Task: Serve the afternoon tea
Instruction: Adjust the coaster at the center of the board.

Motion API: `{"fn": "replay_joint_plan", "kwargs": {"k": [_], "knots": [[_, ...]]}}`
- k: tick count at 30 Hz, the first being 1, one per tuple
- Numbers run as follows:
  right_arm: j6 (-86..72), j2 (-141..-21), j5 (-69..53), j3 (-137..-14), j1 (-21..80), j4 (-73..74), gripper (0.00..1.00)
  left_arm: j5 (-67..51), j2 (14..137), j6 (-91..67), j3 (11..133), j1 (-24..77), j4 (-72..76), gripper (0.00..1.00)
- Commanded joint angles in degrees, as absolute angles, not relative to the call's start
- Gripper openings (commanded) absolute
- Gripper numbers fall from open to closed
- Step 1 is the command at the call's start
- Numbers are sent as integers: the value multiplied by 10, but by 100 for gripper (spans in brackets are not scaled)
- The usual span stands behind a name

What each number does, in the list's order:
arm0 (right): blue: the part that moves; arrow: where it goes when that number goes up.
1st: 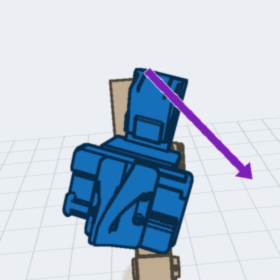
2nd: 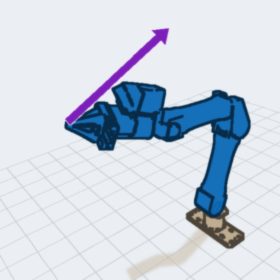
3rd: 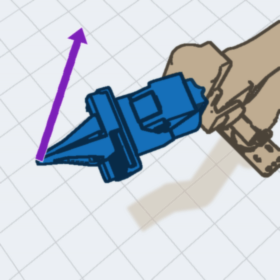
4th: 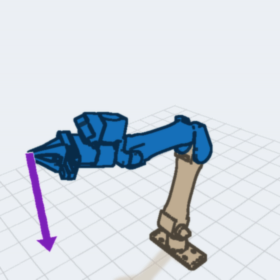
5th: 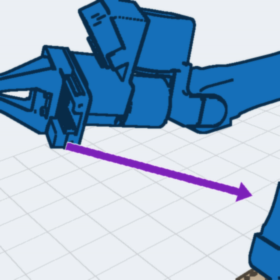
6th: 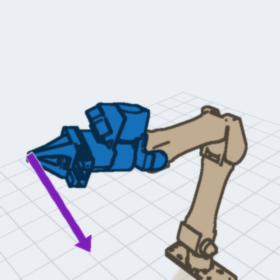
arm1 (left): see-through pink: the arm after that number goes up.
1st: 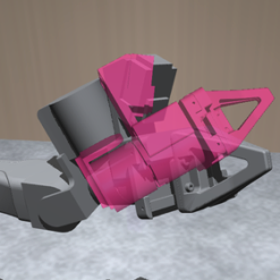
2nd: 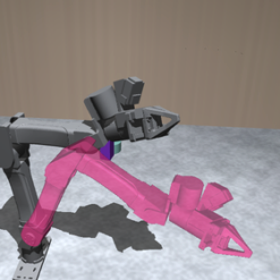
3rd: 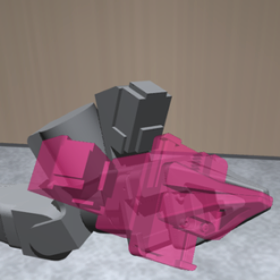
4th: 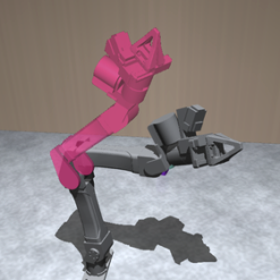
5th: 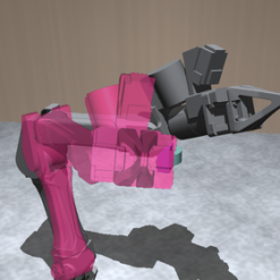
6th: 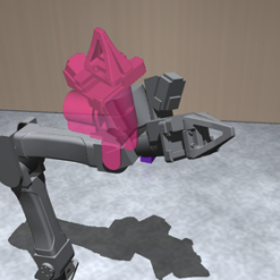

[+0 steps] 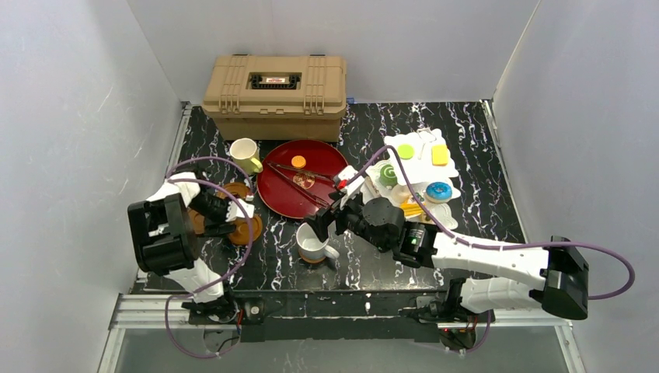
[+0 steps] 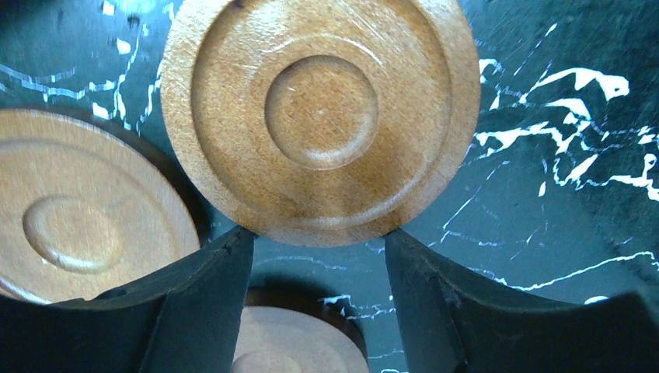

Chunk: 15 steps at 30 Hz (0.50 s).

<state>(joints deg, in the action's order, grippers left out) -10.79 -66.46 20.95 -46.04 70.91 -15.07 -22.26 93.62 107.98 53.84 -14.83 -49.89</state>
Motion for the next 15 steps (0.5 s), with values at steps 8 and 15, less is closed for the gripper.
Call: {"fn": "replay_joint_plan", "kwargs": {"k": [8,15], "knots": [[-101,-774,171,-508,643,-192,98,-299,848,1047,508,-77,-546,60],[-88,-978,104,-662,566,-203,98,-361,902,913,645,-173,-561,65]]}}
